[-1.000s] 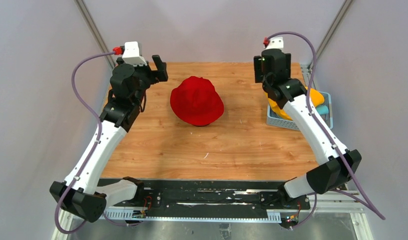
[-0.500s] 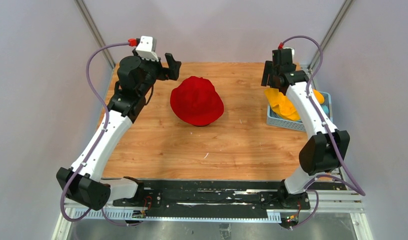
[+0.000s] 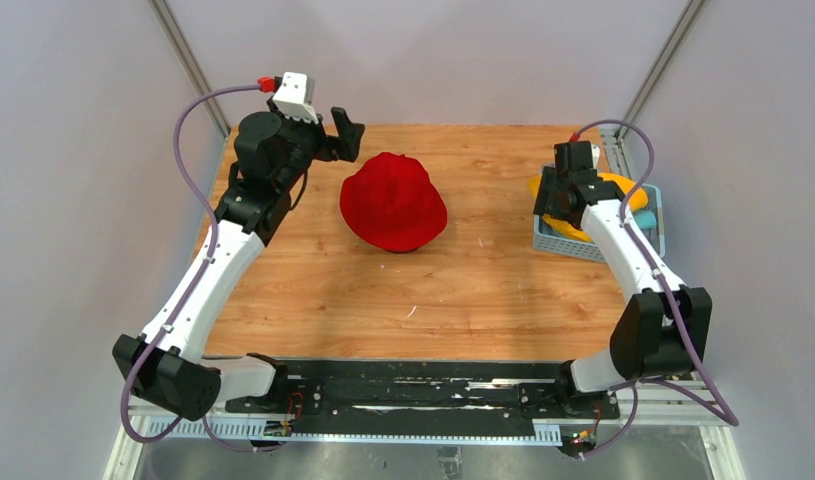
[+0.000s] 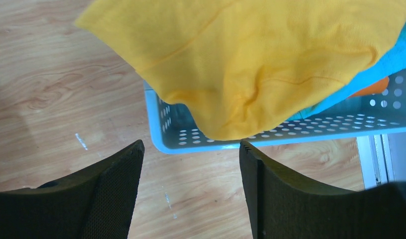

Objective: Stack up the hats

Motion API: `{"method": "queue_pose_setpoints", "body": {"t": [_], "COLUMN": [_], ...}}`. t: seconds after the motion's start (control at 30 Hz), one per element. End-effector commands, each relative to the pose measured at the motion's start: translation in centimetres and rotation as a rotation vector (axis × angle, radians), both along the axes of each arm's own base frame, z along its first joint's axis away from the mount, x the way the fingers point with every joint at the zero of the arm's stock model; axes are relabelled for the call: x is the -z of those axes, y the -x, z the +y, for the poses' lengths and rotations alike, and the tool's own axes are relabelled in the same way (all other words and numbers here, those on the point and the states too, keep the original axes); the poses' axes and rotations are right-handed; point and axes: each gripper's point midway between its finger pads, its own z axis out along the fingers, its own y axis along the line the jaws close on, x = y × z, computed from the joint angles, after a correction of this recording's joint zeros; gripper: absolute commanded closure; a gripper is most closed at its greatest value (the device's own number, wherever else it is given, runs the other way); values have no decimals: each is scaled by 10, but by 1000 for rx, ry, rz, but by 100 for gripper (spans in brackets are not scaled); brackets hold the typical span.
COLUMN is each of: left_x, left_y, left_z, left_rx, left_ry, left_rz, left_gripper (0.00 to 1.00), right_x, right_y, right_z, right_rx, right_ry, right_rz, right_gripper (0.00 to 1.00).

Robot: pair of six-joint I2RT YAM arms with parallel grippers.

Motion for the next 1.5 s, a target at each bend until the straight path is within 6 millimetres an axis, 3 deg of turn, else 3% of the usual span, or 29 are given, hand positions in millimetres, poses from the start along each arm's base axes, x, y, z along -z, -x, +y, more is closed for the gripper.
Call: {"method": "queue_pose_setpoints", "body": {"t": [0.0,0.43,0.5,0.53,0.57,0.67,0.77,0.87,1.03,1.17,1.33,1.47], "left_x": [-17,-12,-10,-9,-9,-10,-11,-12,-14,-17,-27,-34], "left_y": [2,-1,-2,-2,-2,-3,-4,-5,-3,3,11,17], "left_z": [-4,-1,0,0,0,1,-1,-4,-5,-4,-4,-6], "left_rx": [28,11,6,4,3,-1,5,16,24,29,42,62], "left_ry": [29,12,6,3,2,-1,7,18,31,42,59,77], "left_rz": [-46,-30,-26,-26,-25,-27,-27,-28,-35,-50,-79,-103], "left_gripper": [2,2,2,2,2,2,2,2,3,3,3,3], "right_x": [5,45,48,46,40,2,-51,-114,-193,-228,-260,-286], "right_y": [4,-30,-33,-33,-33,-35,-35,-34,-31,-29,-19,-10], "right_z": [-13,-36,-37,-39,-40,-41,-40,-26,24,77,137,174], "right_rx": [48,48,50,52,54,48,23,-48,-298,-530,-777,-955], "right_ry": [-12,26,31,36,39,50,64,53,13,-75,-318,-496], "right_rz": [-25,17,24,24,10,-82,-199,-343,-531,-629,-728,-803], "right_gripper": [31,39,48,57,74,99,99,99,100,99,99,99]}}
